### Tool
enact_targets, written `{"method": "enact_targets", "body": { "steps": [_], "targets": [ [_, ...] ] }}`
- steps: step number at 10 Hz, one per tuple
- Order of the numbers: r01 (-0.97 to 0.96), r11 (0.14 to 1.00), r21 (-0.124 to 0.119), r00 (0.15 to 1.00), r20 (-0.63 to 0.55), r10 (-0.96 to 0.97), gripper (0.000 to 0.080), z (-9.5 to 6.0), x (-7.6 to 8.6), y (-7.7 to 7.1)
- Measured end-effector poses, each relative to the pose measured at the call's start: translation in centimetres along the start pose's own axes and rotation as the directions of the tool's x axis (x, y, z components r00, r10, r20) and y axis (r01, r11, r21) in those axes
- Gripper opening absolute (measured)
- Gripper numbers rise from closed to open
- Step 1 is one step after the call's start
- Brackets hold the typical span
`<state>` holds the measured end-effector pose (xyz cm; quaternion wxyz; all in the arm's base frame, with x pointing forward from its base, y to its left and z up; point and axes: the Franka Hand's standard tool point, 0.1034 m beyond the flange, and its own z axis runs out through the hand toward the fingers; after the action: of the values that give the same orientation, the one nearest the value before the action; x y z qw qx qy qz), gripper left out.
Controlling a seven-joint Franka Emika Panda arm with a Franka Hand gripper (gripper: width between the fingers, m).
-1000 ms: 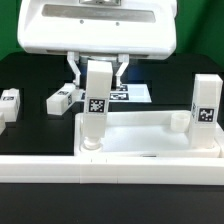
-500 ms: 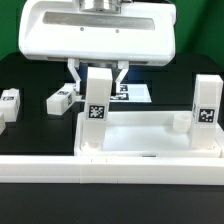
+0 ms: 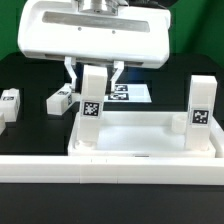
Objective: Assemble desk
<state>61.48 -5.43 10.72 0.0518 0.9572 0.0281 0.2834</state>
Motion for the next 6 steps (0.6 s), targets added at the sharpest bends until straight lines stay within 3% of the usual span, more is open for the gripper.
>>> {"method": "enact_targets", "body": {
  "steps": [4,5,6],
  "targets": [
    [0.001,1.000,-0.003,1.000,-0.011,-0.001,0.0291,0.00,0.00,0.00],
    [0.001,1.000,-0.003,1.000,-0.011,-0.001,0.0489,0.01,-0.01,0.00],
    [0.001,1.000,-0.003,1.000,-0.011,-0.001,0.0597,0.01,-0.01,0.00]
  ]
}}
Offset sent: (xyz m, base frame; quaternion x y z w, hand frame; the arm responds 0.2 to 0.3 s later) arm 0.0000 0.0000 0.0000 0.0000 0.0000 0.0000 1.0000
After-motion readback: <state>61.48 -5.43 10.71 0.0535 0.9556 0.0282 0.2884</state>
